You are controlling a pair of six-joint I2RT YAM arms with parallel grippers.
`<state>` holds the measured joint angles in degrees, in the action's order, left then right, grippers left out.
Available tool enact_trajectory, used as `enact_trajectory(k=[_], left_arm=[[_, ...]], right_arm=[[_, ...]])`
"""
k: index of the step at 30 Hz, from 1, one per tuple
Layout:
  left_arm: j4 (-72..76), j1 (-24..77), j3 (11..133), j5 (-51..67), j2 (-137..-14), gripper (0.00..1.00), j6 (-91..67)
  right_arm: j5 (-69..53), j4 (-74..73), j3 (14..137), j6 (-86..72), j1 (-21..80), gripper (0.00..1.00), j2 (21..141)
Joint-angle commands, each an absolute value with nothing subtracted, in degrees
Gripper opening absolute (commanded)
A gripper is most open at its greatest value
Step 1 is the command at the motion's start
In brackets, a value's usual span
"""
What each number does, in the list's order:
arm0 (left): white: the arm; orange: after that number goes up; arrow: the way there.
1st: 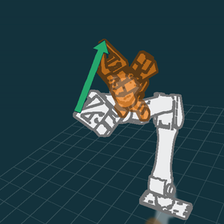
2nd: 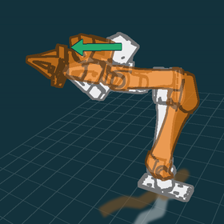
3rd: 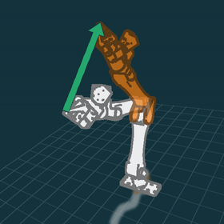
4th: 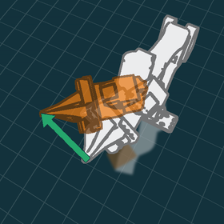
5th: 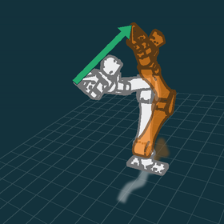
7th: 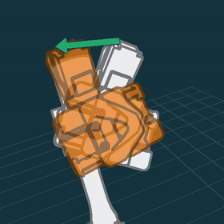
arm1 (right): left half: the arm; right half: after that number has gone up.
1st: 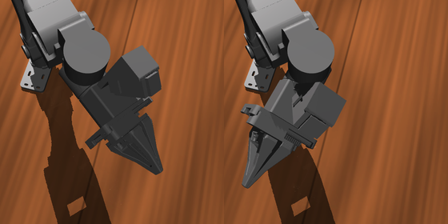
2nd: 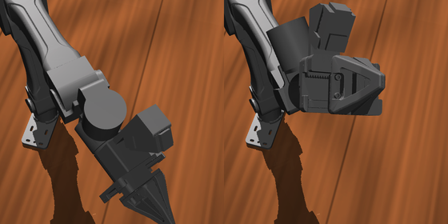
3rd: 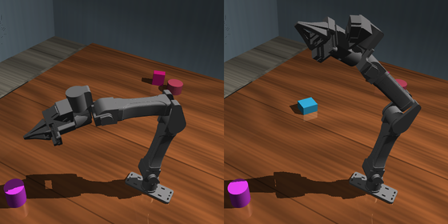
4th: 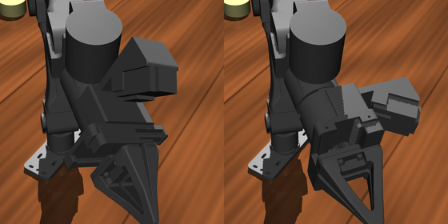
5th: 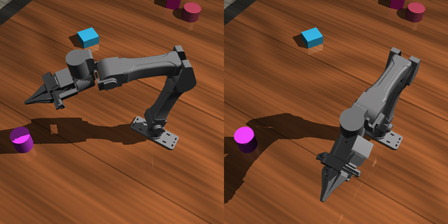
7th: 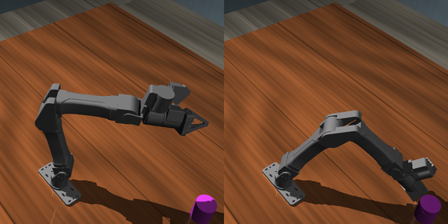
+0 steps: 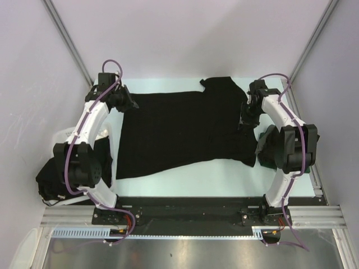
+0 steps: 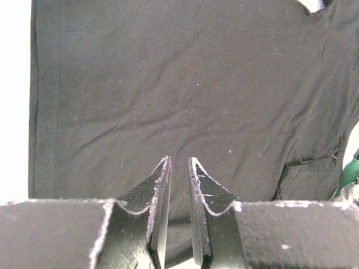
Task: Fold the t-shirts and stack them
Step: Flatten out the tshirt
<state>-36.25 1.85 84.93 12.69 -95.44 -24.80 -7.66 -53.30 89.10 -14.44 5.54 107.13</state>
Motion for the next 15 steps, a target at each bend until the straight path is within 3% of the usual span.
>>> enact_trajectory(k=[1, 15], left_arm=[[-37.79, 1.85, 84.99, 13.1, -92.64, 0.24, -22.85], [-39.99, 4.13, 89.82, 12.66, -94.04, 0.25, -22.94]], right_arm=[[-2.99, -55.01, 87.89, -12.57, 5.45, 0.37, 104.06], [6.41, -56.25, 86.48, -12.3, 5.1, 0.37, 106.61]])
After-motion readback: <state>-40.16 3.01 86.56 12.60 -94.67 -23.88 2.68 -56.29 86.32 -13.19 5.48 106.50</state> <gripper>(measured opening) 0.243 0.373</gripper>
